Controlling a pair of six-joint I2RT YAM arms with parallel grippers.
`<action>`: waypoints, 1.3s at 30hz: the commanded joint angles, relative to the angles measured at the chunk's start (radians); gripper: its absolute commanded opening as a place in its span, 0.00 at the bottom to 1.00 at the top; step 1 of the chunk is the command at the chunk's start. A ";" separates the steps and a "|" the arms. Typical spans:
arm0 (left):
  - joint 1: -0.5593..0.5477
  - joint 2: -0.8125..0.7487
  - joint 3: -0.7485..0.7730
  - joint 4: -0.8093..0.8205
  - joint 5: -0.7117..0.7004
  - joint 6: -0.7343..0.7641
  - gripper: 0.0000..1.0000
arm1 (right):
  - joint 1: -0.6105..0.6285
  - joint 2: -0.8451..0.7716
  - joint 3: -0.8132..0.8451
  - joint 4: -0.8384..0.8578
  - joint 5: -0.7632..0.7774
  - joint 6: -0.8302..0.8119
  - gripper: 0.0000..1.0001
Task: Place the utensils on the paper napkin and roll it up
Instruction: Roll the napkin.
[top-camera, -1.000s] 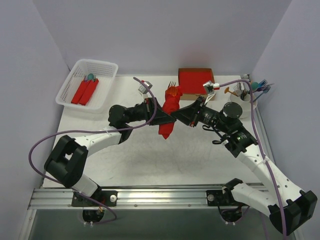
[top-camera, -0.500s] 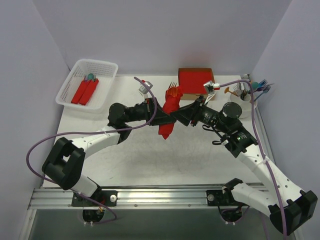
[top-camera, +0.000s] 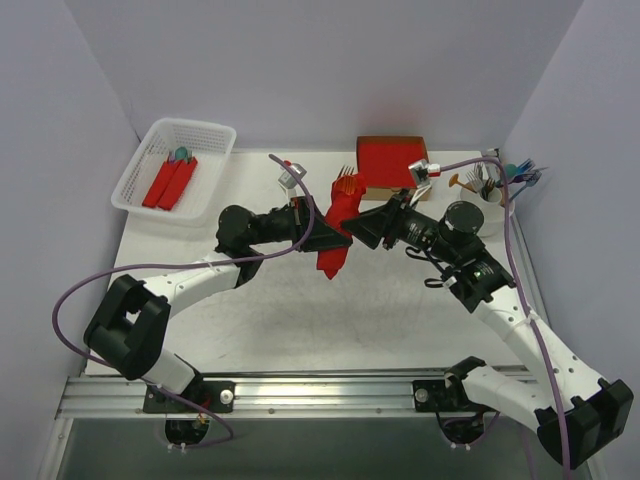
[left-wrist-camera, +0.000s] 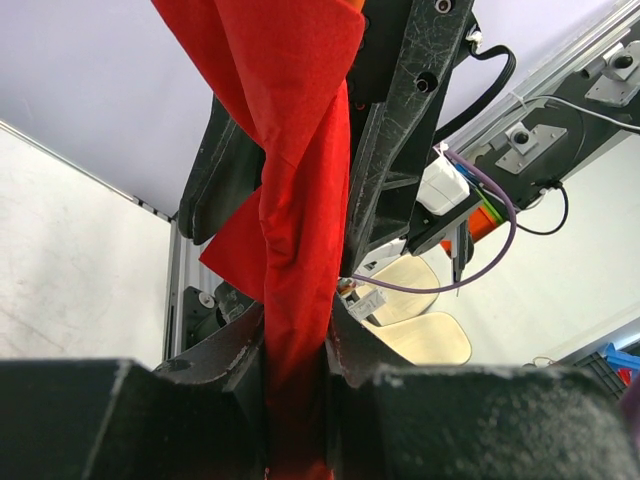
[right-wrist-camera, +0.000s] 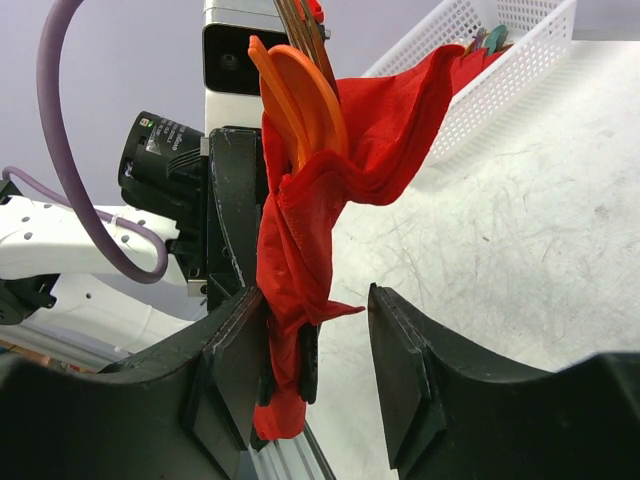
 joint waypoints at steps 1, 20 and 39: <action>-0.005 -0.033 0.023 0.032 0.024 0.018 0.02 | -0.007 0.010 0.046 0.070 -0.007 0.004 0.44; 0.002 -0.048 0.006 -0.041 0.003 0.082 0.02 | -0.019 0.013 0.080 0.026 0.014 0.027 0.57; 0.015 -0.082 0.060 -0.277 -0.029 0.272 0.02 | -0.039 -0.029 0.074 -0.116 0.068 0.007 0.50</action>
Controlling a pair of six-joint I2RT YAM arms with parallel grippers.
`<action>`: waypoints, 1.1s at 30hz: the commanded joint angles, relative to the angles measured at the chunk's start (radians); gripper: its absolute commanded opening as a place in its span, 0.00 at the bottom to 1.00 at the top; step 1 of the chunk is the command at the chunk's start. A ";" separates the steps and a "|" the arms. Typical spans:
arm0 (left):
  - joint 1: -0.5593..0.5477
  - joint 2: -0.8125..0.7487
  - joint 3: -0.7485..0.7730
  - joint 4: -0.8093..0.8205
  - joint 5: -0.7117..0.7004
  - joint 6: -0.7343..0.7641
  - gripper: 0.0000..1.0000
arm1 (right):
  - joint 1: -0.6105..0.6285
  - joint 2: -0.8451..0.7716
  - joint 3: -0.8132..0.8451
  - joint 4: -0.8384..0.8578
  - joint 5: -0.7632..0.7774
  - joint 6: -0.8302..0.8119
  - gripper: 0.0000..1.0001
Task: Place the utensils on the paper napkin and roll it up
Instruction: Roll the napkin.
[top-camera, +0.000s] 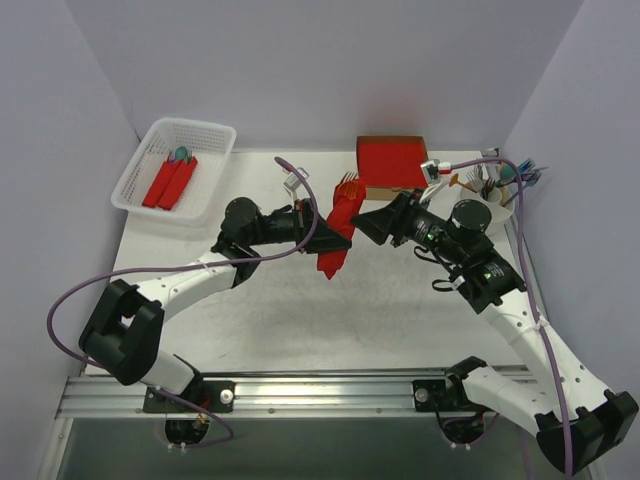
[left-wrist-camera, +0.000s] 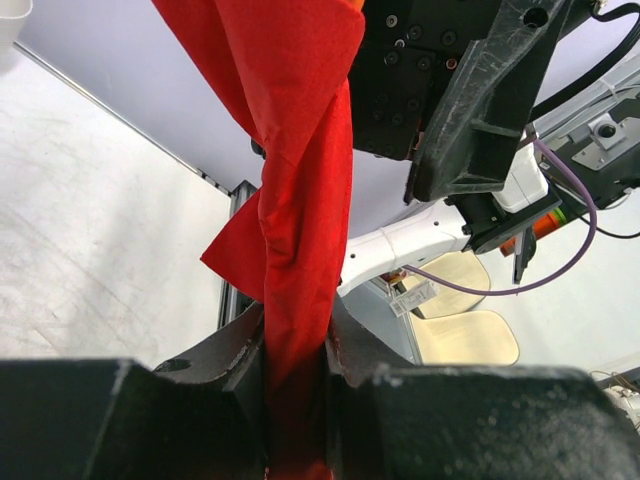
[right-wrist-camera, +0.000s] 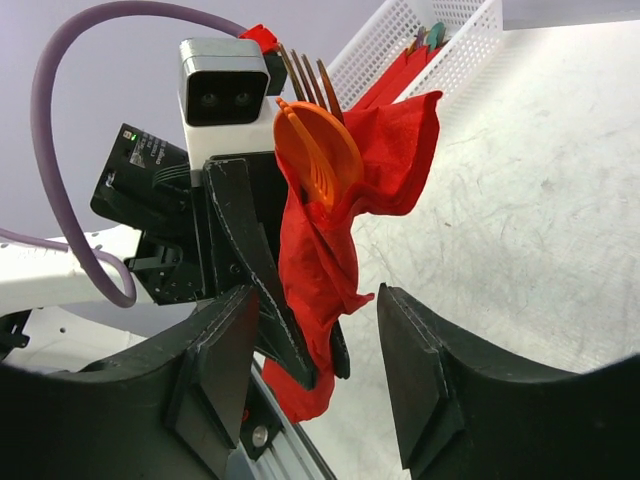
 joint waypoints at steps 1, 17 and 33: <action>0.006 -0.058 0.055 -0.022 -0.018 0.067 0.02 | -0.008 0.009 0.036 0.032 -0.010 0.001 0.50; 0.006 -0.084 0.060 -0.059 -0.009 0.079 0.02 | -0.008 0.003 0.031 0.030 0.012 -0.025 0.24; -0.003 -0.064 0.012 0.062 0.025 -0.024 0.02 | -0.008 0.018 0.048 0.050 0.015 -0.080 0.08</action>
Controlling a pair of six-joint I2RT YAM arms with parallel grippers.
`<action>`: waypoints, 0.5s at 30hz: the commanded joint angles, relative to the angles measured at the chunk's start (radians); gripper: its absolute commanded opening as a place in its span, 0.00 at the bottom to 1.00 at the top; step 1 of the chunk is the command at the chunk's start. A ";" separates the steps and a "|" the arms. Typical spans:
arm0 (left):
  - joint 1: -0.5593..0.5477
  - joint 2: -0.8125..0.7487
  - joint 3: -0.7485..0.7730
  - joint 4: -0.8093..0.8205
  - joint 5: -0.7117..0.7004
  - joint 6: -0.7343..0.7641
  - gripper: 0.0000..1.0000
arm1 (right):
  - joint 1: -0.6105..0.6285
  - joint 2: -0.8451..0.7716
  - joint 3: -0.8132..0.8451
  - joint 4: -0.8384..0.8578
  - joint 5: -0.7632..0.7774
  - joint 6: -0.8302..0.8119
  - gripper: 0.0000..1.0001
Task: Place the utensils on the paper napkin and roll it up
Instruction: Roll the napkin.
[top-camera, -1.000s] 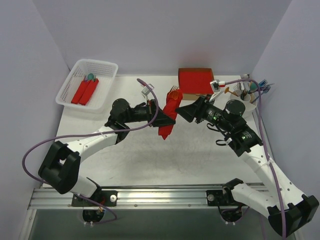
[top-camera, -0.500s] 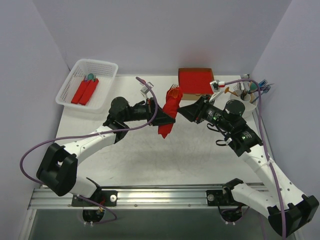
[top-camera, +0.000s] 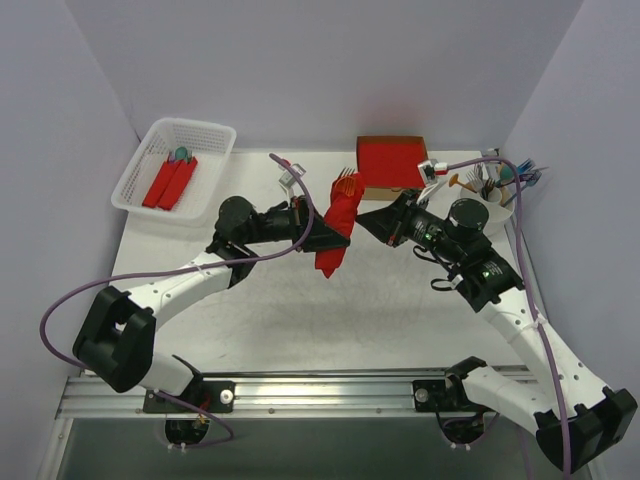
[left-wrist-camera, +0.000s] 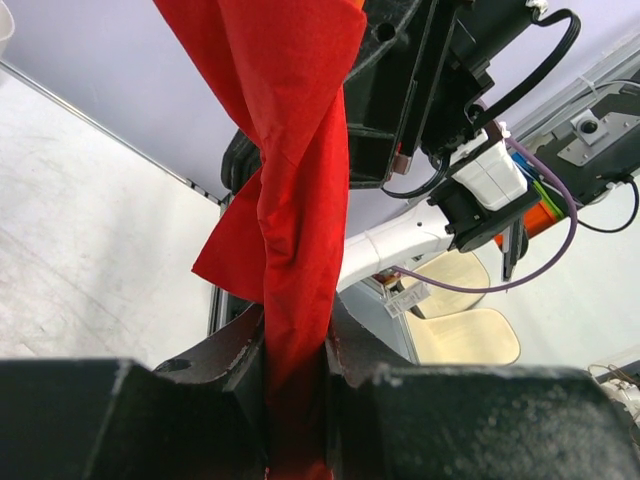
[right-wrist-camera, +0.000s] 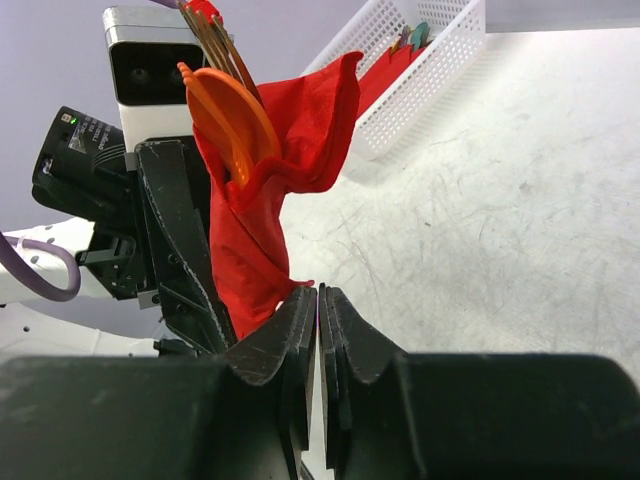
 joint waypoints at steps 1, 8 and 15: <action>-0.006 -0.015 -0.008 0.092 0.023 -0.019 0.03 | -0.008 0.008 0.051 0.059 0.004 -0.023 0.08; -0.012 0.001 -0.028 0.124 0.017 -0.030 0.02 | -0.010 0.020 0.056 0.082 -0.017 -0.012 0.08; -0.017 0.013 -0.048 0.130 0.003 -0.003 0.03 | -0.010 0.054 0.068 0.084 0.003 0.009 0.09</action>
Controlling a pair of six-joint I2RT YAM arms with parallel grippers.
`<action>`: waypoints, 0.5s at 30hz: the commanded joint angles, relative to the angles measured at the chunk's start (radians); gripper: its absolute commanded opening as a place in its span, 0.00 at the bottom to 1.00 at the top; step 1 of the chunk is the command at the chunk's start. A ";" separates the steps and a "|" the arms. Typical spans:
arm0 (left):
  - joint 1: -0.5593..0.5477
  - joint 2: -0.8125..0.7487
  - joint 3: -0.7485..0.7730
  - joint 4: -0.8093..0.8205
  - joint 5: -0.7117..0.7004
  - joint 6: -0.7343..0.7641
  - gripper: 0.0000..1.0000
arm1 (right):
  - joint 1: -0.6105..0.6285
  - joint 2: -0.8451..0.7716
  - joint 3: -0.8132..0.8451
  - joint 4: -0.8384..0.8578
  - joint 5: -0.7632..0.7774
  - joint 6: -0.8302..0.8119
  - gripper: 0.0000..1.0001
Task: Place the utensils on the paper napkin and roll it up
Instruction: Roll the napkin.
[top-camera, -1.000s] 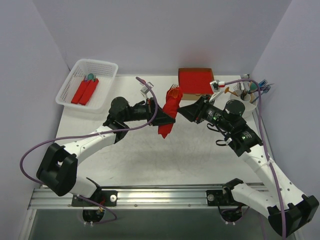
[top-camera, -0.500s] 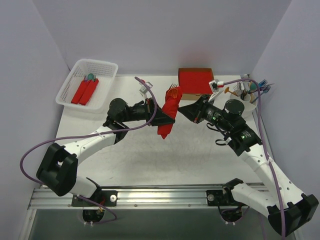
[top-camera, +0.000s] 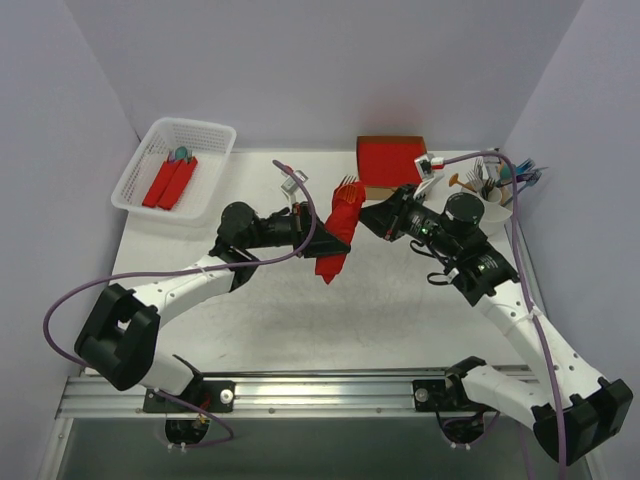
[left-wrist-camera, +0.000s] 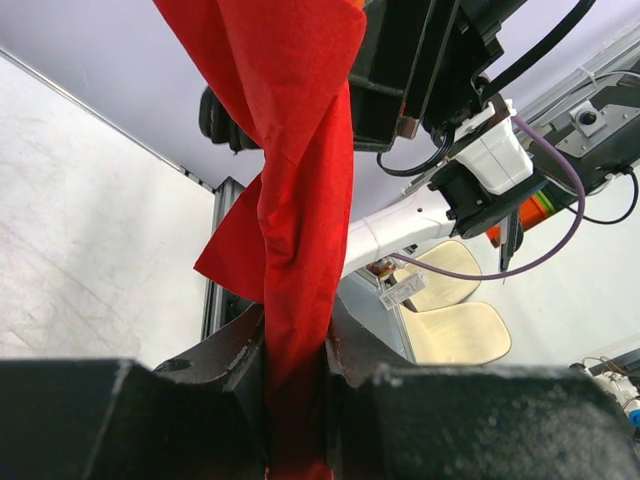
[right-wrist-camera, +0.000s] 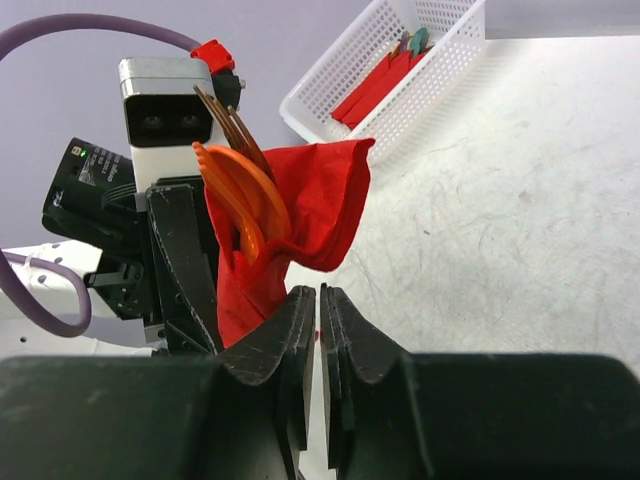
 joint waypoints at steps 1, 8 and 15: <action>-0.001 0.006 -0.010 0.077 -0.014 0.023 0.02 | -0.013 0.014 0.052 0.045 0.016 0.009 0.11; 0.019 0.030 0.025 0.056 -0.021 0.051 0.02 | -0.070 -0.035 0.012 0.025 0.014 0.035 0.19; 0.019 0.042 0.051 0.024 -0.028 0.079 0.02 | -0.071 -0.023 -0.011 0.094 -0.104 0.081 0.40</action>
